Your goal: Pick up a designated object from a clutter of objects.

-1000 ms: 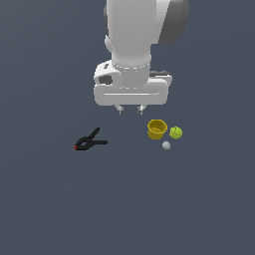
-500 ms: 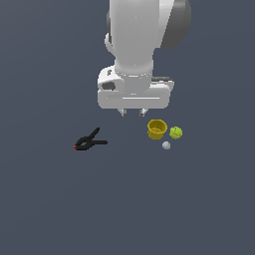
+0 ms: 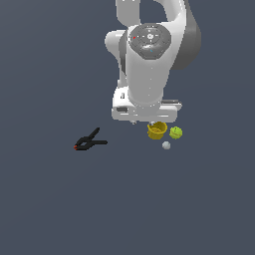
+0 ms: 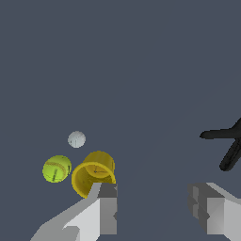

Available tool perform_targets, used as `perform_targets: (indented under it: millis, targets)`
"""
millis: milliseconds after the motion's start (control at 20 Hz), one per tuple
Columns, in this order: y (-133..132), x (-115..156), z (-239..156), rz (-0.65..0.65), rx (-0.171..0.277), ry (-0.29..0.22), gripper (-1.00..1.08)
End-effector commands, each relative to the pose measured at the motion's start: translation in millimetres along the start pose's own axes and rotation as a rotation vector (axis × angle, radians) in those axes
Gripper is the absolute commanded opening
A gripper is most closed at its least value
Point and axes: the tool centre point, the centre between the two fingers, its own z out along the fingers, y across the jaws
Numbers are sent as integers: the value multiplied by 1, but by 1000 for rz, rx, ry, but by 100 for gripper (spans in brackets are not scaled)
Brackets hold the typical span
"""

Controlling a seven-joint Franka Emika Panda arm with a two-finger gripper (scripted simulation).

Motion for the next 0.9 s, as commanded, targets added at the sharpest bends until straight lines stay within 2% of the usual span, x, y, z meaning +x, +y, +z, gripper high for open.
perform_targets:
  millis: [0, 300, 600, 850]
  targets:
    - [-13, -1, 20, 29, 6, -73, 28]
    - [-48, -9, 73, 106, 8, -272, 28]
    - [-81, -25, 123, 178, -10, -473, 28]
    - [-102, -39, 155, 223, -33, -608, 28]
